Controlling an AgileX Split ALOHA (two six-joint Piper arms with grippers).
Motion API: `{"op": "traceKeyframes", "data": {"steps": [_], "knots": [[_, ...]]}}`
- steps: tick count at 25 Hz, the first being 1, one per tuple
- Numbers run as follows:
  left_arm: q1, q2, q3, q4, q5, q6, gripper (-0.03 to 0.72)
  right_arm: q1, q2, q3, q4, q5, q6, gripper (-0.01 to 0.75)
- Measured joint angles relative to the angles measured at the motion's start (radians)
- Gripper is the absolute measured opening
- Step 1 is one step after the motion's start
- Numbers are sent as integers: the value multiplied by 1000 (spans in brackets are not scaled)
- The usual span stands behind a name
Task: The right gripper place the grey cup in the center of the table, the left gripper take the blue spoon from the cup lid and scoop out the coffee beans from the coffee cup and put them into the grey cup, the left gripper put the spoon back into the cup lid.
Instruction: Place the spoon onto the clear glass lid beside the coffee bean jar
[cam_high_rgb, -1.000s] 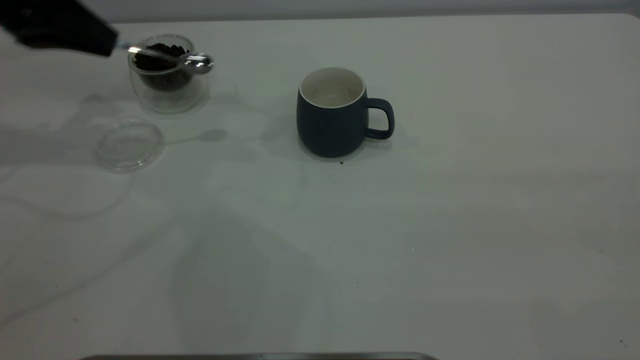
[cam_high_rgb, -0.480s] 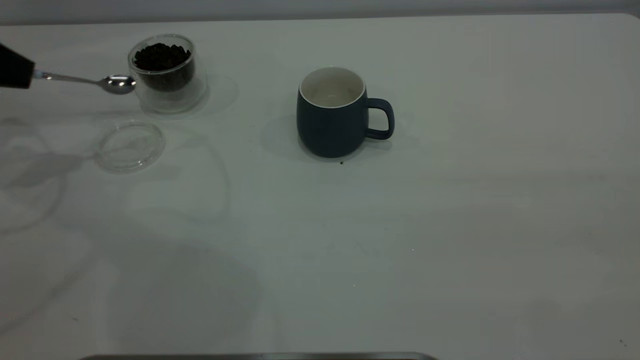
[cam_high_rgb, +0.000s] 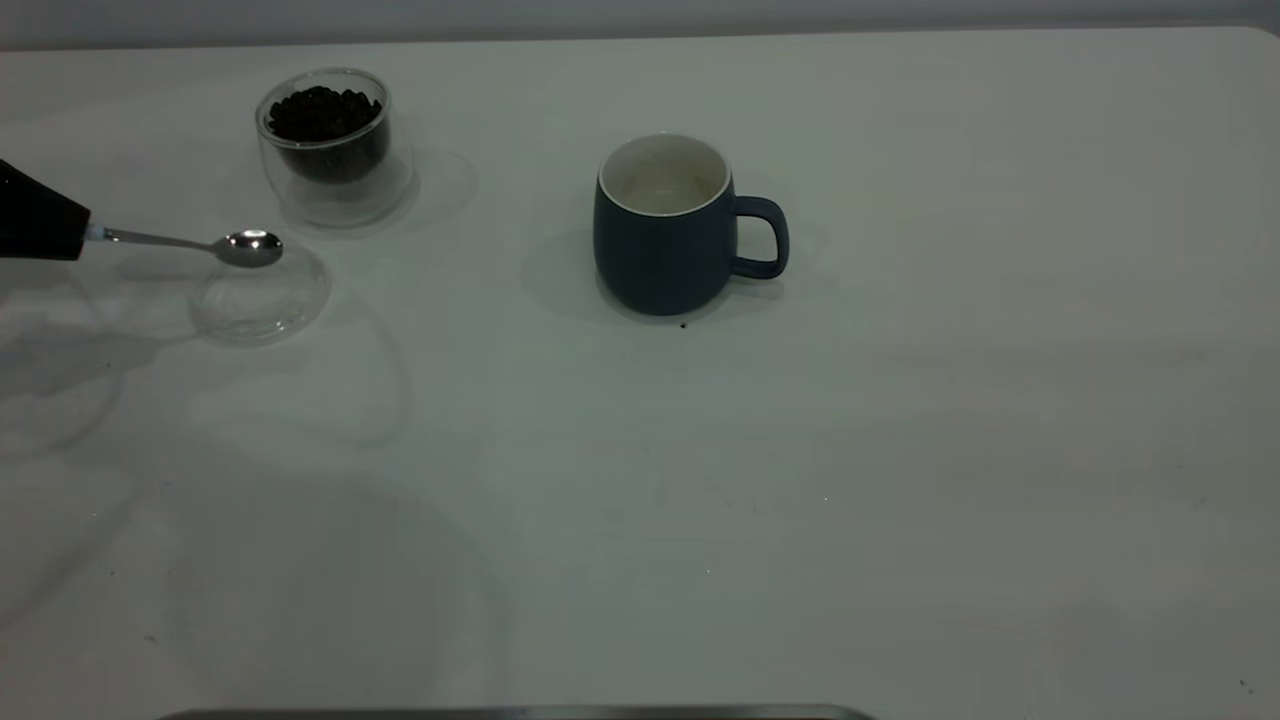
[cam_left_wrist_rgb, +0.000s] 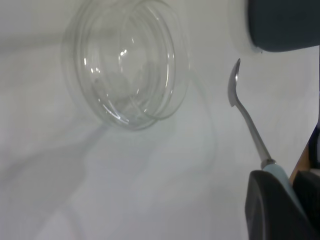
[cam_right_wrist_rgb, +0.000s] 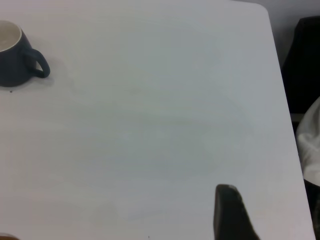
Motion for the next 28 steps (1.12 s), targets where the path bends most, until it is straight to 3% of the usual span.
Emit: {"op": "traceKeyframes", "data": {"steps": [13,28], "knots": [[10,0,0,50,-103,-99,119,0,0,0,0,0,0,363],[-6,53,0,-36,-125,-92,119,0,0,0,0,1,0,363]]}}
